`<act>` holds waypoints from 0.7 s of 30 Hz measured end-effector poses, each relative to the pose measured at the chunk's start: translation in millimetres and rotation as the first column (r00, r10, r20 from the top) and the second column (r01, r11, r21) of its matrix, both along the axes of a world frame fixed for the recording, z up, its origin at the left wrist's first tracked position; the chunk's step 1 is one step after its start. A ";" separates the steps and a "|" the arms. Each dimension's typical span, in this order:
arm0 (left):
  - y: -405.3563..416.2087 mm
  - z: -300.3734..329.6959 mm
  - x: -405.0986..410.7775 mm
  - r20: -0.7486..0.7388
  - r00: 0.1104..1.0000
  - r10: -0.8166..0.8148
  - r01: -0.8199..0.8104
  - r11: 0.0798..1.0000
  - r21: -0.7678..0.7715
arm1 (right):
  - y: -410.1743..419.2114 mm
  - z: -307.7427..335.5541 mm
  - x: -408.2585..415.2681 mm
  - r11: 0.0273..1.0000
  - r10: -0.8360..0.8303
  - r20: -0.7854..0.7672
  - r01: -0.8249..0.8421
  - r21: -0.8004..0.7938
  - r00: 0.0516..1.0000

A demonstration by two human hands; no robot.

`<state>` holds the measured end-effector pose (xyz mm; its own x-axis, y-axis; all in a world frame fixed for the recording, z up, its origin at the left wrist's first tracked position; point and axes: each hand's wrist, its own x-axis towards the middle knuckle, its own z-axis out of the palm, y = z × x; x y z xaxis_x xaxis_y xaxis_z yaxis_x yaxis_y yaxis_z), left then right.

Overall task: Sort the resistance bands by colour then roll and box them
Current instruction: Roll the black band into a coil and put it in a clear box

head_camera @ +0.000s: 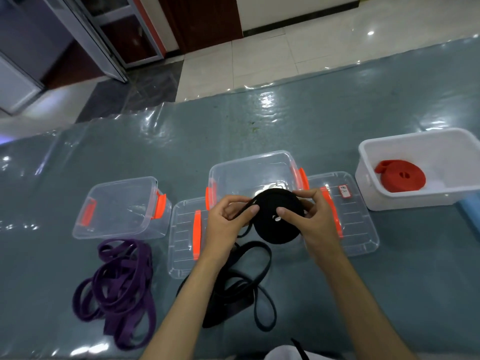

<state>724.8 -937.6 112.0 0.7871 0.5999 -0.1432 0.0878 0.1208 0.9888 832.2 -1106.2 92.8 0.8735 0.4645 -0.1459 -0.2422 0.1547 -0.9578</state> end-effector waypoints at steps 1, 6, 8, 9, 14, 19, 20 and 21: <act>1.7 -1.9 1.9 0.003 0.998 0.062 -0.062 0.998 0.010 | 8.0 -0.9 -0.6 1.000 -0.028 -0.010 0.028 -0.004 1.000; 6.7 -16.1 7.5 0.005 0.973 0.229 -0.229 0.973 0.003 | 43.9 -2.7 3.5 0.997 -0.076 -0.017 0.076 -0.011 0.997; 10.5 -19.6 11.2 0.018 0.964 0.265 -0.265 0.964 -0.023 | 53.7 -3.8 5.4 0.996 -0.089 -0.046 0.089 0.002 0.995; 13.0 -20.7 13.8 0.019 0.963 0.268 -0.268 0.963 -0.025 | 58.1 -4.6 6.8 0.995 -0.100 -0.068 0.101 0.008 0.993; 21.3 -25.2 27.2 0.015 0.934 0.358 -0.358 0.934 -0.008 | 74.0 -9.0 17.1 0.985 -0.164 -0.137 0.170 0.033 0.977; 21.6 -34.7 39.7 -0.016 0.967 0.254 -0.253 0.950 -0.184 | 84.1 -15.4 27.9 0.954 -0.286 -0.220 0.299 0.028 0.933; 22.8 -35.5 41.0 -0.029 0.975 0.219 -0.217 0.928 -0.303 | 85.9 -16.9 30.9 0.945 -0.311 -0.243 0.327 0.025 0.919; 24.7 -35.9 42.7 -0.036 0.981 0.192 -0.190 0.896 -0.401 | 87.5 -18.3 33.9 0.940 -0.323 -0.260 0.341 0.024 0.910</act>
